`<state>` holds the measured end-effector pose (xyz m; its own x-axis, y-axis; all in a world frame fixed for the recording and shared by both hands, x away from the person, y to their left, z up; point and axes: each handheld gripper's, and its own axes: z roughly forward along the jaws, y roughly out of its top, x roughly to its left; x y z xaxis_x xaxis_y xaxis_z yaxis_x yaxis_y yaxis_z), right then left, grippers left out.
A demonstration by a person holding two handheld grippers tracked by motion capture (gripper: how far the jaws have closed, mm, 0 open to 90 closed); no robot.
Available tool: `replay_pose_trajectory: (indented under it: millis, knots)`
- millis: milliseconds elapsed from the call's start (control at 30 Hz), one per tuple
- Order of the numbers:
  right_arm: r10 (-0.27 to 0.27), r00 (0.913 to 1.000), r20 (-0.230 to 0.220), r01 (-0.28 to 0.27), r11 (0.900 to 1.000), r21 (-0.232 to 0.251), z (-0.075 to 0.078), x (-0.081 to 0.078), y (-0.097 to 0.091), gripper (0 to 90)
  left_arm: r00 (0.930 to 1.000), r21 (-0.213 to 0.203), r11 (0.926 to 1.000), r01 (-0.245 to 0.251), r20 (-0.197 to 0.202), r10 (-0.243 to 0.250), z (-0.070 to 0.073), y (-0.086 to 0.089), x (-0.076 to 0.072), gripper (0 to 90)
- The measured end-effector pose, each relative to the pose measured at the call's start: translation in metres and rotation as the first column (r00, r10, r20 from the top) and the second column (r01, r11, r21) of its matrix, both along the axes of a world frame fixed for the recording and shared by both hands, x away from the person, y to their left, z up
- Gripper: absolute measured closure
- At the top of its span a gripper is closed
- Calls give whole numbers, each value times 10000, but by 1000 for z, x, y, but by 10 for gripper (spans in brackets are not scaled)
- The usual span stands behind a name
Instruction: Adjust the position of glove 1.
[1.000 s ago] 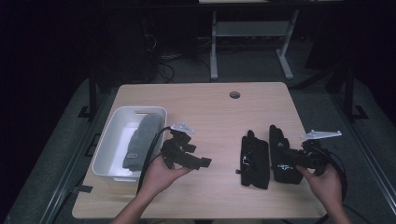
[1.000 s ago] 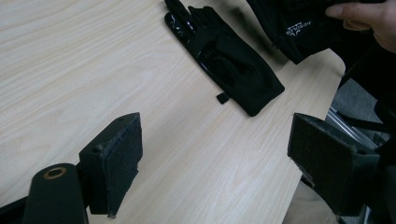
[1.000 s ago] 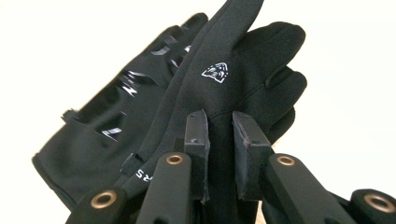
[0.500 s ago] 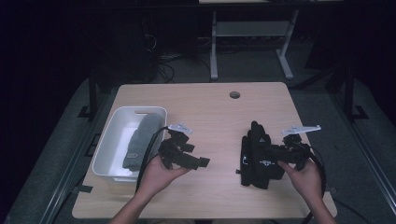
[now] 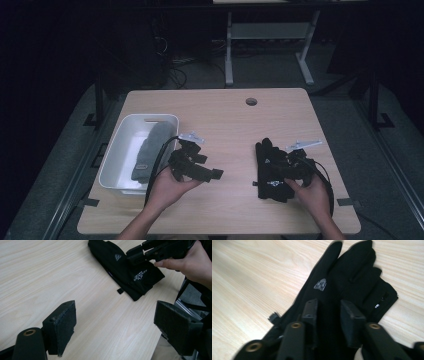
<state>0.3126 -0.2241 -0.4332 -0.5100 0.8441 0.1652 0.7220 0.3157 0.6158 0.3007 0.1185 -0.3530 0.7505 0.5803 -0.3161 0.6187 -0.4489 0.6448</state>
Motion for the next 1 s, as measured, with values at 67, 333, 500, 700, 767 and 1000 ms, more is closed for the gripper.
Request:
replay_pose_trajectory:
  millis: [67, 333, 500, 700, 767, 1000]
  knots:
    - [34, 10000, -92, -34, 10000, 18, 0, -1, 0, 556, 10000, 2, 10000, -18, -6, 18, 0, 0, 0, 179]
    - [467, 9987, 224, -455, 9978, -488, 5, -8, -9, 472, 10000, 27, 10000, 46, 0, -46, -2, -2, 0, 178]
    - [595, 9982, -54, -598, 9959, -681, -5, -9, -9, 639, 9999, 12, 10000, 85, -56, -85, -4, -6, 0, 179]
    - [583, 9983, -61, -585, 9971, -478, -5, -10, -9, 781, 9999, 41, 9999, 118, -92, -118, -5, -9, 0, 179]
    - [507, 9986, -134, -511, 9983, -294, -4, -10, -11, 798, 9997, 112, 9997, 219, -94, -218, -6, -9, 1, 179]
    - [590, 9981, -186, -591, 9982, -26, -1, -13, -12, 844, 9997, 51, 9997, 219, -59, -218, -7, -14, 0, 180]
